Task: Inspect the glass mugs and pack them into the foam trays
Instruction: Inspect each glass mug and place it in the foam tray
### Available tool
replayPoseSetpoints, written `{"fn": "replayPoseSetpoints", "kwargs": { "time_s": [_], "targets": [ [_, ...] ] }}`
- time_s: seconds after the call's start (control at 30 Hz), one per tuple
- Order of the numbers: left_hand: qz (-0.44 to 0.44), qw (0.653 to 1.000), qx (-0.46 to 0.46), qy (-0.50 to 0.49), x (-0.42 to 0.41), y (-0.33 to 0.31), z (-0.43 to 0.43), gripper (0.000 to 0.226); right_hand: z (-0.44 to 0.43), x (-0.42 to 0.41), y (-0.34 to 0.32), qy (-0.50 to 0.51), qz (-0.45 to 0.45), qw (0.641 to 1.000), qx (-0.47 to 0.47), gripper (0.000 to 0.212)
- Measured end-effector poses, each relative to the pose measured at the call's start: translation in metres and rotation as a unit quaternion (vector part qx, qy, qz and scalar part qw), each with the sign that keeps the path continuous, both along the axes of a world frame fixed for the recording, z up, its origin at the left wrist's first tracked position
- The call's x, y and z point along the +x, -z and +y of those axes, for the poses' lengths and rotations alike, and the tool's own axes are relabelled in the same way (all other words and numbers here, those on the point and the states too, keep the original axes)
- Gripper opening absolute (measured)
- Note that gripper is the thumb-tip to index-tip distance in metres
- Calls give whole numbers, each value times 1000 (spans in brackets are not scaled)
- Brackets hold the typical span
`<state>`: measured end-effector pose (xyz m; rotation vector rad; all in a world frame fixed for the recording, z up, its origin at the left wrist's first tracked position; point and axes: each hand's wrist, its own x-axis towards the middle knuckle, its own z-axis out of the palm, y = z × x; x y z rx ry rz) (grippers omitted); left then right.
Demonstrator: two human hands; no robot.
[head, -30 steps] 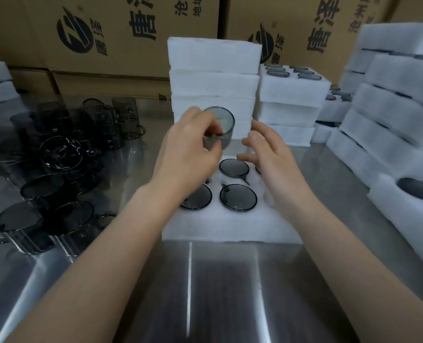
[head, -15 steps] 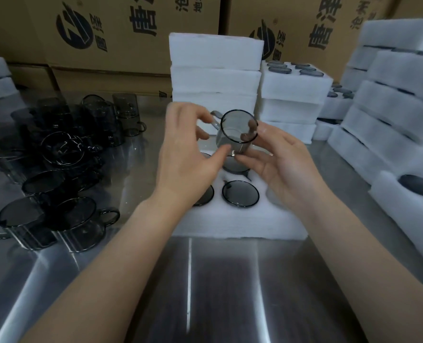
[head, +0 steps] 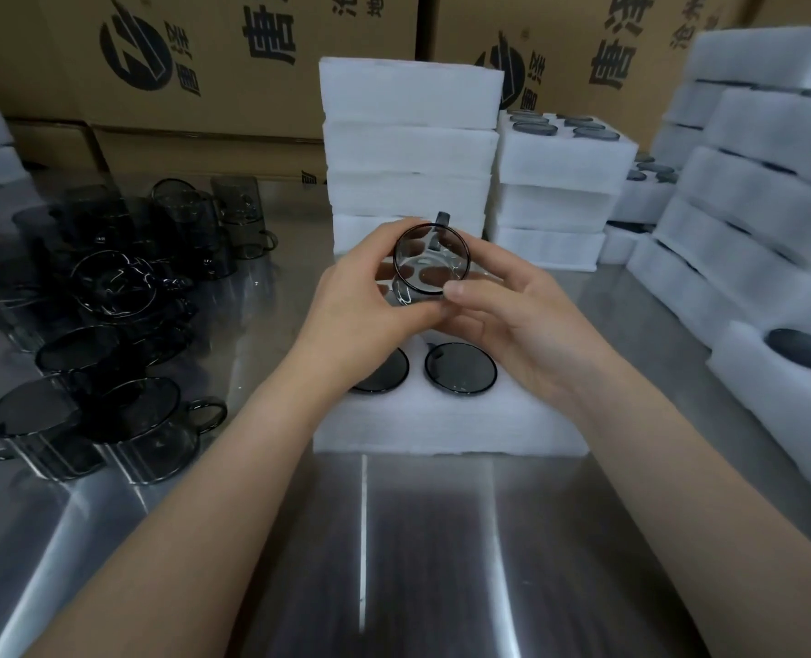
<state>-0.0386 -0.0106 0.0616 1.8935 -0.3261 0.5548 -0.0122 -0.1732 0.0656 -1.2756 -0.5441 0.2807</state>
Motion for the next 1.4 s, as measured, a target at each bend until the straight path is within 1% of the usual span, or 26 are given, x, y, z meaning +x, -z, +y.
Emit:
{"fn": "replayPoseSetpoints", "kwargs": {
  "time_s": [0.13,0.3,0.43,0.53,0.6,0.77,0.87,1.0,1.07,1.2,1.3,1.4],
  "targets": [
    [0,1000,-21,4,-1,-1,1,58,-1,0,-1,-25,13,1000,11,54],
    [-7,1000,-10,4,-2,-2,3,65,-1,0,0,-11,40,998,39,52],
    [-27,999,23,8,-6,-3,1,62,-2,-1,-2,3,57,997,50,36],
    [-62,995,72,12,-8,-2,-1,56,-2,-1,-3,26,65,996,47,24],
    [-77,991,105,10,-9,-2,-3,54,0,-2,-4,46,62,996,43,21],
    [-85,983,164,4,-10,-3,-6,49,6,-6,-3,76,40,996,30,31],
    [-79,981,176,-4,-12,-4,-7,48,8,-6,-1,90,26,996,11,39],
    [-77,979,188,-6,-12,-3,-7,59,9,-7,2,115,-19,992,-44,45],
    [-83,978,192,-10,-12,-3,-6,61,10,-8,3,119,-38,990,-66,50],
    [-92,982,166,-13,-11,-2,-4,60,9,-7,4,111,-57,989,-84,61],
    [-74,988,136,-24,-11,-2,-3,60,8,-6,5,100,-54,989,-92,68],
    [-45,995,91,-25,-9,-2,-1,60,6,-6,3,89,-40,992,-80,63]
  ]
}}
